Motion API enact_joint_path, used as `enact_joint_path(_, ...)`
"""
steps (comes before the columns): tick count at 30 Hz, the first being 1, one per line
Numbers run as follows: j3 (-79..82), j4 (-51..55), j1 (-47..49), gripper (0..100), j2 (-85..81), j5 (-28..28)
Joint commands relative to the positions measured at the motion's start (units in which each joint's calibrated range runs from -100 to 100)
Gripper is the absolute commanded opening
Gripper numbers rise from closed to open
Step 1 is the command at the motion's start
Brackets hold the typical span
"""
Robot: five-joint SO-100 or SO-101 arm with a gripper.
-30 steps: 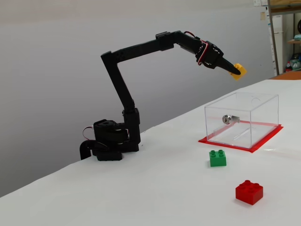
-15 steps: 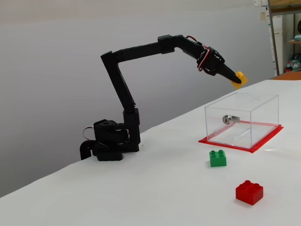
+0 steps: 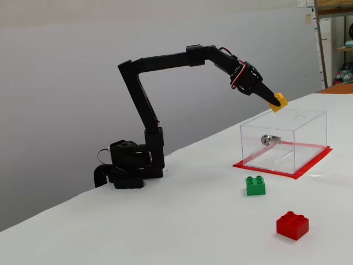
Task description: Pick the yellow lego brick and place it into the transparent box
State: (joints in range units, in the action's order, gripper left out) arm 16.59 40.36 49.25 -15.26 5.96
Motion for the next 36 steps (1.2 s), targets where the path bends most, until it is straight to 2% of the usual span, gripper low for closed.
enact_joint_path(1,-0.23,-0.5,-0.49,24,-0.31,-0.06)
enact_joint_path(24,-0.68,-0.59,-1.45,24,-0.31,-0.11)
enact_joint_path(27,-0.41,-0.5,-2.04,19,-0.82,-0.11)
enact_joint_path(31,-0.23,0.2,-4.26,2,-1.32,-0.22)
enact_joint_path(36,-1.04,5.24,-7.88,2,-2.77,-0.27)
